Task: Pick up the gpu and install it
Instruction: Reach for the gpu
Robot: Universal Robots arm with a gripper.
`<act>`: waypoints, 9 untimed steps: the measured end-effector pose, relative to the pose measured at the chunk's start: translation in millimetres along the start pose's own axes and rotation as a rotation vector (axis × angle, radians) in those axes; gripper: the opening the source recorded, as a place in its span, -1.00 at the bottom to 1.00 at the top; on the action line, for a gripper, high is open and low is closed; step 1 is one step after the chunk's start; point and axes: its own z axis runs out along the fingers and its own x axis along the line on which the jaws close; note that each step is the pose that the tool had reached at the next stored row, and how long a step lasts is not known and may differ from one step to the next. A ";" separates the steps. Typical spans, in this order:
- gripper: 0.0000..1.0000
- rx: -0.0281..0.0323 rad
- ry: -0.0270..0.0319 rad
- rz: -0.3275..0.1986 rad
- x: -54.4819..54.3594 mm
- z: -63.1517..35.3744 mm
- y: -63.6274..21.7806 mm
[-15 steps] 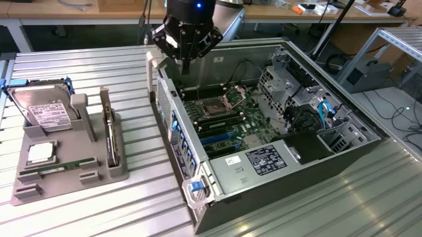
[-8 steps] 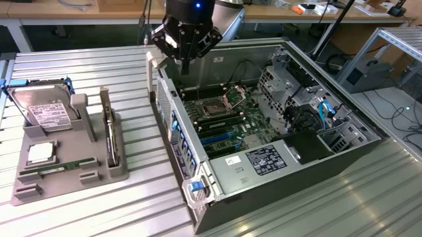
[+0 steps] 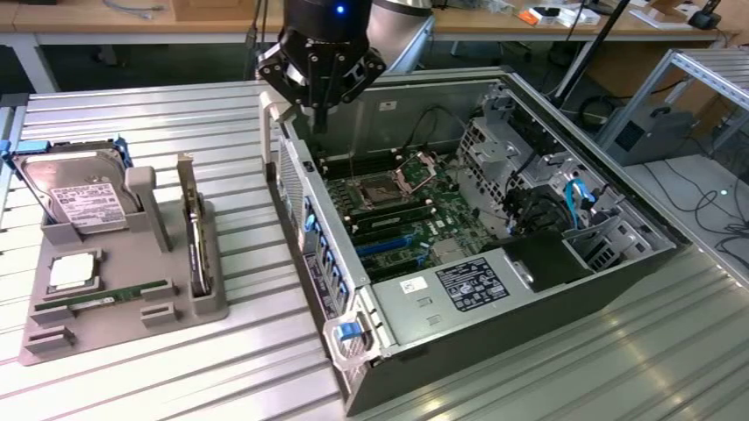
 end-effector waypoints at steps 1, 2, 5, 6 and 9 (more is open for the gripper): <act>-0.75 0.0000 -0.0001 0.000 0.3 0.0 0.0; -0.75 0.0000 0.0000 0.000 0.8 0.0 -0.1; -0.75 0.0000 -0.0001 0.000 2.4 0.0 -0.2; -0.75 0.0000 0.0000 0.000 2.7 -0.1 -0.2; -0.75 0.0000 0.0000 0.000 3.9 -0.1 -0.3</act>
